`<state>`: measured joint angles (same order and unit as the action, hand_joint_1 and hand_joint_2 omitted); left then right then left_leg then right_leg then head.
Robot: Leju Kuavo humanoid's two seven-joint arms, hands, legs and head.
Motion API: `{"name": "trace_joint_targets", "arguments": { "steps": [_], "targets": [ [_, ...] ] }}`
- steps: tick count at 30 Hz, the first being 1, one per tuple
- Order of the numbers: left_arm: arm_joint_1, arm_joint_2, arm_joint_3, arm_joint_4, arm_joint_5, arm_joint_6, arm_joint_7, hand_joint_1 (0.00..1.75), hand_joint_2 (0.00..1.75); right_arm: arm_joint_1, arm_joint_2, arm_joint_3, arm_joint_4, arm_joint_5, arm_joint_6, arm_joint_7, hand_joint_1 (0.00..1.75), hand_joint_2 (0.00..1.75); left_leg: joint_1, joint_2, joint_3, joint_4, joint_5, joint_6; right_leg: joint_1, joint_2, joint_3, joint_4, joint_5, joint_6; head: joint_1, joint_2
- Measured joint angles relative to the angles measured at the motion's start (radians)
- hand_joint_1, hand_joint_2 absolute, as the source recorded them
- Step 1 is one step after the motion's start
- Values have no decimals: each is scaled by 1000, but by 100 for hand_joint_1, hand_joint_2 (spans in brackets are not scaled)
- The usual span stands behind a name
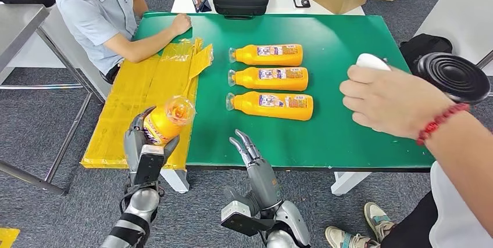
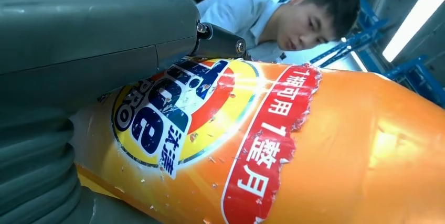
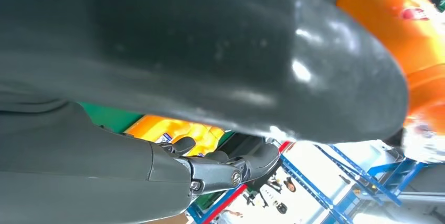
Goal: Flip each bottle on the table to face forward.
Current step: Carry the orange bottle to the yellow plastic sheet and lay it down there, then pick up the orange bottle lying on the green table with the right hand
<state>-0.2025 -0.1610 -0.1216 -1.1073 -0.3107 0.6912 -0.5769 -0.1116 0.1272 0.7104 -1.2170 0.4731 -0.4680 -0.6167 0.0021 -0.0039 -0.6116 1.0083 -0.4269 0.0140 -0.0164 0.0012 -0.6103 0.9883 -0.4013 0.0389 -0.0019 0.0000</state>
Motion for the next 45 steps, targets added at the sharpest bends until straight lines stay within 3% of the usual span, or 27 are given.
{"name": "trace_joint_targets", "arguments": {
  "steps": [4, 9, 15, 20, 24, 25, 26, 29, 30, 31, 37, 45],
  "targets": [
    [-52, 1, 81, 80, -310, 4, 24, 175, 175, 0, 6, 1, 0, -18, 21, -23, 0, 0, 0, 0, 0, 0, 1, 0, 0, 0, 0, 0, 0, 0, 0, 0],
    [-153, 4, 250, 230, -716, 6, 103, 175, 175, -1, 16, 15, 0, -44, 43, -41, 0, 0, 0, 0, 0, 0, 1, 0, 0, 0, 0, 0, 0, 0, 0, 0],
    [-212, 20, 338, 351, -934, 7, 220, 175, 175, -7, 19, 32, 0, -66, 67, -47, 0, 0, 0, 0, 0, 0, 1, 0, 0, 0, 0, 0, 0, 0, 0, 0],
    [-279, 55, 341, 527, -1031, 7, 354, 175, 175, -11, 24, 51, 3, -86, 85, -54, 0, 0, 0, 0, 0, 0, 1, 0, 0, 0, 0, 0, 0, 0, 0, 0],
    [-325, 76, 338, 632, -1045, 1, 397, 174, 175, -12, 24, 62, 12, -94, 92, -63, 0, 0, 0, -1, 0, 0, 1, 0, 0, -1, 0, 0, 0, 0, 0, 0],
    [-335, 79, 338, 650, -1039, -7, 399, 169, 175, -12, 25, 64, 15, -95, 92, -64, 0, 0, 0, -1, 0, 0, 1, 0, 0, -1, 1, 0, 0, 0, 0, 0],
    [-345, 80, 338, 665, -1031, -18, 398, 149, 175, -12, 25, 66, 17, -96, 92, -64, 0, 0, 0, -1, 0, 0, 1, 0, 0, -1, 1, 0, 0, 0, 0, 0],
    [-369, 81, 338, 700, -1008, -61, 388, 35, 175, -13, 26, 67, 24, -100, 94, -64, 0, 0, 0, -2, 1, 0, 1, 0, 0, -2, 2, 0, 0, 0, 0, 0],
    [-376, 81, 338, 707, -1004, -78, 383, 12, 175, -13, 26, 67, 26, -100, 95, -64, 0, 0, 0, -2, 2, 0, 2, 0, 0, -2, 3, 0, 0, 0, 0, 0],
    [-383, 81, 338, 712, -1000, -100, 378, 3, 175, -14, 26, 67, 29, -100, 97, -64, 0, 0, 0, -2, 2, 0, 2, 0, 0, -2, 3, 0, 0, 0, 0, 0],
    [-423, 78, 333, 727, -921, -299, 316, 0, 175, -22, 35, 67, 38, -97, 104, -62, 0, 0, 0, -4, 6, 0, 3, 0, 0, -3, 7, 0, 0, 0, 0, 0],
    [-435, 60, 322, 715, -770, -501, 173, 0, 175, -29, 41, 66, 47, -88, 116, -62, 0, 0, 0, -5, 8, 0, 3, 0, -1, -5, 11, 0, 0, 0, 0, 0]
  ]
}}
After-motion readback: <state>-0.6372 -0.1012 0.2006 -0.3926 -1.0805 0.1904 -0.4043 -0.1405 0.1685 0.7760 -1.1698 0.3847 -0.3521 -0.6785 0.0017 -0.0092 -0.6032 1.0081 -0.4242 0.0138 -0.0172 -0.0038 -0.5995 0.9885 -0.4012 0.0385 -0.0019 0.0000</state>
